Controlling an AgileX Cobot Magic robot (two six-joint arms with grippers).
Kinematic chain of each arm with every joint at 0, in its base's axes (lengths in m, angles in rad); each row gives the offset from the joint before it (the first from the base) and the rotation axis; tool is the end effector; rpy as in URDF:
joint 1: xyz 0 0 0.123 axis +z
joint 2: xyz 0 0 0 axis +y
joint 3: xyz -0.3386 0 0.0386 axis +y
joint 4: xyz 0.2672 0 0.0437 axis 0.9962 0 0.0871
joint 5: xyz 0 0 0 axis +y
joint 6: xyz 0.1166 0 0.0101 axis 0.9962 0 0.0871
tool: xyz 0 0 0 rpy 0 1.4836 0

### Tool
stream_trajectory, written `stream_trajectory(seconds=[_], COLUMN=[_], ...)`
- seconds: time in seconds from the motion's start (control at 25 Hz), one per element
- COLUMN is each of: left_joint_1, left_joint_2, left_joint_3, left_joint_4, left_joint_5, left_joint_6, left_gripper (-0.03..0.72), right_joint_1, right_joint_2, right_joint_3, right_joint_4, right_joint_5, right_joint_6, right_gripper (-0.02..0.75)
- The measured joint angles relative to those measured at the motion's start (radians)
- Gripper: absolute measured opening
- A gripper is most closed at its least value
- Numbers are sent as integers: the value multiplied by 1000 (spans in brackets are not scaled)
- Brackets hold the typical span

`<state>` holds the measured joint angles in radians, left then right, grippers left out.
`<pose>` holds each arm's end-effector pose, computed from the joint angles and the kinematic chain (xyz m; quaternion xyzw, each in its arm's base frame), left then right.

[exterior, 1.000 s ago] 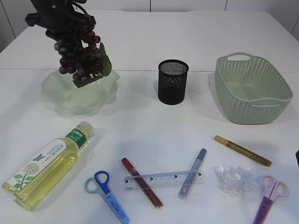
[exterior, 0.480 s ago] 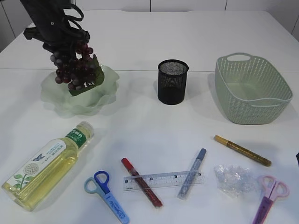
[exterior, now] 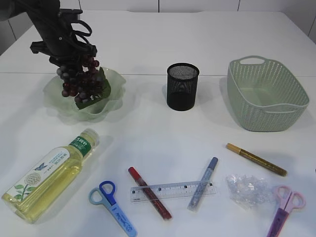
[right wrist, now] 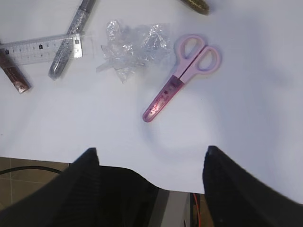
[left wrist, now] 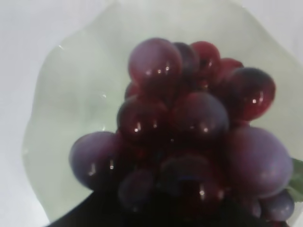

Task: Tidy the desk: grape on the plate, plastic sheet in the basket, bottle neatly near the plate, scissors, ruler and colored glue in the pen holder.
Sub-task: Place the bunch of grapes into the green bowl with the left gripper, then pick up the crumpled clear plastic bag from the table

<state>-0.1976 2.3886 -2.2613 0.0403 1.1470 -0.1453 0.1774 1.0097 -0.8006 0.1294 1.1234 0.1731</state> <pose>0.5772 -0.1112 0.2273 0.0303 0.9810 -0.0132 0.1912 0.1555 0.0417 0.3075 0.0160 0.9848 0.0893 0.1484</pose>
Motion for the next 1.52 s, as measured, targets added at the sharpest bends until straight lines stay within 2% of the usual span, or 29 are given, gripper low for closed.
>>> stream_trajectory(seconds=[0.16, 0.24, 0.44, 0.52, 0.72, 0.96, 1.4, 1.52], left_joint_1=[4, 4, 4, 4, 4, 4, 4, 4], left_joint_2=[14, 20, 26, 26, 27, -28, -324, -432], left_joint_3=[0, 0, 0, 0, -2, -2, -2, 50], left_joint_4=[-1, -11, -27, -27, -27, -27, -33, -40], left_joint_5=[-17, -20, -38, -38, -24, 76, 98, 100], left_joint_6=[-1, -2, -9, -9, -11, -11, -11, -11], left_gripper=[219, 290, 536, 578, 591, 587, 585, 581], right_joint_1=[0, 0, 0, 0, 0, 0, 0, 0], right_joint_2=[0, 0, 0, 0, 0, 0, 0, 2], right_joint_3=[0, 0, 0, 0, 0, 0, -2, -2], right_joint_4=[0, 0, 8, 8, 8, 8, 23, 27], right_joint_5=[2, 4, 20, 22, 20, -30, -37, -33], right_joint_6=[0, 0, 2, 2, 2, 2, 2, -3], right_gripper=[531, 531, 531, 531, 531, 531, 531, 531])
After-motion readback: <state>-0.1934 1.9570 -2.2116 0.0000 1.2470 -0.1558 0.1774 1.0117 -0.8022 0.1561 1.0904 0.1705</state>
